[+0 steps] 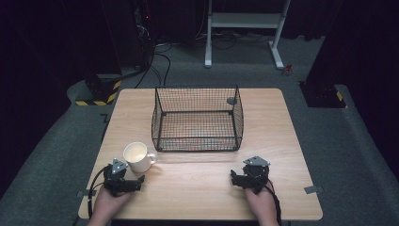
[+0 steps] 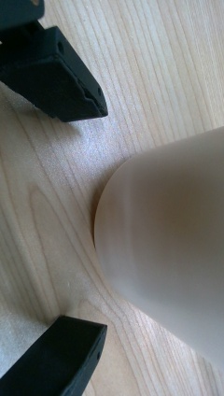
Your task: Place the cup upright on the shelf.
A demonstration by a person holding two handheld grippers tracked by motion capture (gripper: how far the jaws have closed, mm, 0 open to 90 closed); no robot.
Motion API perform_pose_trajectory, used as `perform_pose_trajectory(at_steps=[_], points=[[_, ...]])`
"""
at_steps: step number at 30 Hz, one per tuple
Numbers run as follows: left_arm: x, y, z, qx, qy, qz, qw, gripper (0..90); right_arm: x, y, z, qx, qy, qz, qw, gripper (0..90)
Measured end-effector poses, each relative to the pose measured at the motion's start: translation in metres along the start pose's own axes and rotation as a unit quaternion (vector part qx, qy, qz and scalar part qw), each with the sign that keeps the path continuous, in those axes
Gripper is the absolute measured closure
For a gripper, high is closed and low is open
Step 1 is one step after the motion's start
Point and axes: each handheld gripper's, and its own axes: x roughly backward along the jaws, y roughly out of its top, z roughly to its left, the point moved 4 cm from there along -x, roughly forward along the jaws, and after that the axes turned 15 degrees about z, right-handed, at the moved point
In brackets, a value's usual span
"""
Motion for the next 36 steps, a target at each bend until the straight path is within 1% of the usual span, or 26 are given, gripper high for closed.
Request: perform_pose_trajectory(at_steps=[10,15,18,19,20,21,22,23,24,28,31,33,34,36], points=[[0.0,0.0,0.0,-0.001,0.0,0.0,1.0,0.5,0.0,0.0,0.0,0.0,0.0,0.0,1.0,8.5],[0.001,0.0,0.0,-0.005,-0.003,0.005,1.0,0.9,0.0,0.0,0.0,0.001,0.001,-0.001,1.0,8.5],[0.003,0.0,0.002,-0.009,-0.006,0.011,0.9999,3.0,0.0,0.0,0.0,0.0,0.001,-0.001,1.0,8.5],[0.003,0.0,0.002,-0.009,-0.006,0.011,0.9999,3.4,0.0,0.0,0.0,0.0,0.001,-0.001,1.0,8.5],[0.005,0.0,0.004,-0.007,0.001,0.016,0.9999,3.4,0.0,0.0,0.0,0.0,0.001,-0.001,1.0,8.5],[0.006,-0.001,0.006,-0.005,0.0,0.015,0.9999,3.3,0.0,0.0,0.0,0.0,0.001,0.0,1.0,8.5],[0.007,-0.001,0.007,-0.001,-0.006,0.017,0.9998,3.7,0.0,0.0,0.0,0.0,0.001,-0.001,1.0,8.5],[0.007,-0.001,0.007,-0.001,-0.006,0.017,0.9998,4.6,0.0,0.0,0.0,0.0,0.001,-0.001,1.0,8.5],[0.009,-0.001,0.007,0.004,-0.014,0.014,0.9998,4.6,0.0,0.0,0.0,0.0,0.001,0.0,1.0,8.5],[0.014,0.0,0.007,0.001,-0.026,0.005,0.9997,4.6,0.0,0.0,0.0,0.0,0.001,0.0,1.0,8.5],[0.017,0.001,0.006,-0.003,-0.026,0.0,0.9997,4.2,0.0,0.0,0.0,0.0,0.001,0.0,1.0,8.5],[0.021,0.002,0.006,-0.007,-0.029,-0.008,0.9995,4.2,0.0,0.0,0.0,0.0,0.001,0.0,1.0,8.5],[0.021,0.002,0.006,-0.005,-0.031,-0.012,0.9994,4.1,0.0,0.0,0.0,0.0,0.001,0.0,1.0,8.5],[0.023,0.003,0.005,-0.007,-0.036,-0.014,0.9992,3.8,0.0,0.0,0.0,0.0,0.001,0.0,1.0,8.5]])
